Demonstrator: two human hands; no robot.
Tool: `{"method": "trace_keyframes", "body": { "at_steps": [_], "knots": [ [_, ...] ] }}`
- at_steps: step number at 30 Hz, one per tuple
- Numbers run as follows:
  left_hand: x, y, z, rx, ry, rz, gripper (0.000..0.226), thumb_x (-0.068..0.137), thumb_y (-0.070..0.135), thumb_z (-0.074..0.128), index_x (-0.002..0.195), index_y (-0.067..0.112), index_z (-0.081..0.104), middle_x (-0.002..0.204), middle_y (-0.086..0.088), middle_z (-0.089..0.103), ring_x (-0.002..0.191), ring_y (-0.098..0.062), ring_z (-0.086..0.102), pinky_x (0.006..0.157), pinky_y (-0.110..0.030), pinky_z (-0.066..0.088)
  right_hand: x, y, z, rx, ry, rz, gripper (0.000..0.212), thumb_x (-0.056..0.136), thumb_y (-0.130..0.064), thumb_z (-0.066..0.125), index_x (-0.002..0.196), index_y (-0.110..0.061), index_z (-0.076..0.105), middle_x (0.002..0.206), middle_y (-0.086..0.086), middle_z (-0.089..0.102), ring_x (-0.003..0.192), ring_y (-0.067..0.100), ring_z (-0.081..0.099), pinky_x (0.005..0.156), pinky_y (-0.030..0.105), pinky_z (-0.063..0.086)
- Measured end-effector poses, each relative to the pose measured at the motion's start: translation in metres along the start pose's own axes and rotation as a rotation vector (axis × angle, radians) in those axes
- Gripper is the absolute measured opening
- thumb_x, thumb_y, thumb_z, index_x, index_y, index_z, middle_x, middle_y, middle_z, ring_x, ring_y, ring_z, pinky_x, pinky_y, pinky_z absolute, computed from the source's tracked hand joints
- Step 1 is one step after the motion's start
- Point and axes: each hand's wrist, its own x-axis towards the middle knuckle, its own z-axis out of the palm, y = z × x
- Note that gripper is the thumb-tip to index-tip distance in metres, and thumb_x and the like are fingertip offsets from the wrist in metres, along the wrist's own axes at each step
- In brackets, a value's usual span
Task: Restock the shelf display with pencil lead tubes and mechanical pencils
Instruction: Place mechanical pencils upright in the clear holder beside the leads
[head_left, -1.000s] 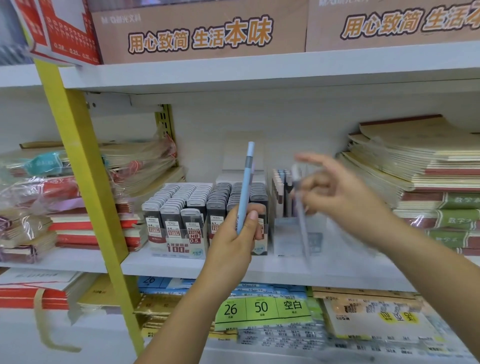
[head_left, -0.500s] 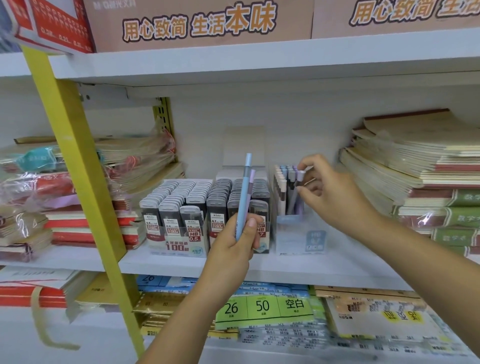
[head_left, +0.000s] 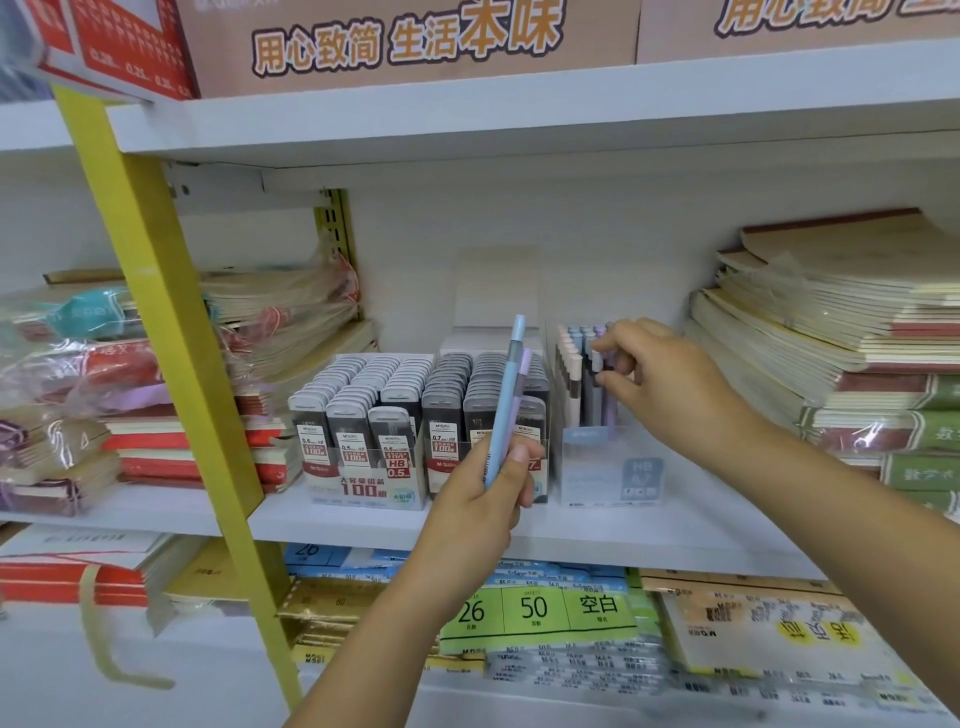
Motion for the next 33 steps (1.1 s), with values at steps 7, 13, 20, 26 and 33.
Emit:
{"method": "trace_keyframes", "body": {
  "at_steps": [7, 13, 20, 26, 33],
  "knots": [
    [-0.004, 0.005, 0.008, 0.055, -0.117, 0.021, 0.024, 0.105, 0.038, 0.046, 0.097, 0.047, 0.066, 0.066, 0.013, 0.050, 0.050, 0.000, 0.039, 0.048, -0.011, 0.034, -0.008, -0.039, -0.019, 0.591, -0.034, 0.187, 0.030, 0.092, -0.038, 0.057, 0.121, -0.031, 0.063, 0.104, -0.015, 0.060, 0.090, -0.004, 0.057, 0.072, 0.007, 0.042],
    [-0.005, 0.005, 0.012, 0.113, -0.091, 0.011, 0.023, 0.105, 0.037, 0.046, 0.093, 0.041, 0.066, 0.064, 0.015, 0.050, 0.049, -0.001, 0.038, 0.048, -0.013, 0.033, -0.008, -0.039, -0.036, 1.104, 0.109, 0.335, 0.007, 0.093, -0.014, 0.062, 0.094, -0.020, 0.065, 0.085, 0.000, 0.075, 0.079, 0.012, 0.071, 0.068, 0.024, 0.053],
    [-0.007, -0.003, 0.007, 0.123, 0.022, -0.013, 0.026, 0.103, 0.038, 0.045, 0.090, 0.044, 0.066, 0.061, 0.015, 0.048, 0.049, -0.001, 0.039, 0.051, -0.018, 0.033, -0.005, -0.015, -0.050, 0.687, 0.340, 0.094, 0.015, 0.090, -0.019, 0.066, 0.093, -0.033, 0.060, 0.087, -0.006, 0.067, 0.083, 0.017, 0.070, 0.069, 0.029, 0.058],
    [-0.010, -0.006, 0.007, 0.099, 0.034, -0.037, 0.026, 0.103, 0.036, 0.046, 0.090, 0.042, 0.067, 0.062, 0.013, 0.047, 0.049, -0.002, 0.038, 0.049, -0.015, 0.034, -0.009, -0.015, -0.018, 0.300, 0.152, 0.047, 0.009, 0.088, -0.022, 0.069, 0.095, -0.025, 0.065, 0.083, -0.013, 0.067, 0.079, 0.008, 0.064, 0.075, 0.030, 0.054],
    [-0.007, -0.008, -0.001, 0.108, 0.055, -0.038, 0.026, 0.104, 0.038, 0.045, 0.090, 0.043, 0.066, 0.060, 0.015, 0.049, 0.048, 0.000, 0.040, 0.049, -0.014, 0.034, -0.009, -0.012, -0.008, 0.129, 0.090, 0.025, 0.011, 0.089, -0.027, 0.066, 0.099, -0.023, 0.066, 0.086, -0.004, 0.069, 0.074, 0.013, 0.060, 0.063, 0.019, 0.042]
  ]
}}
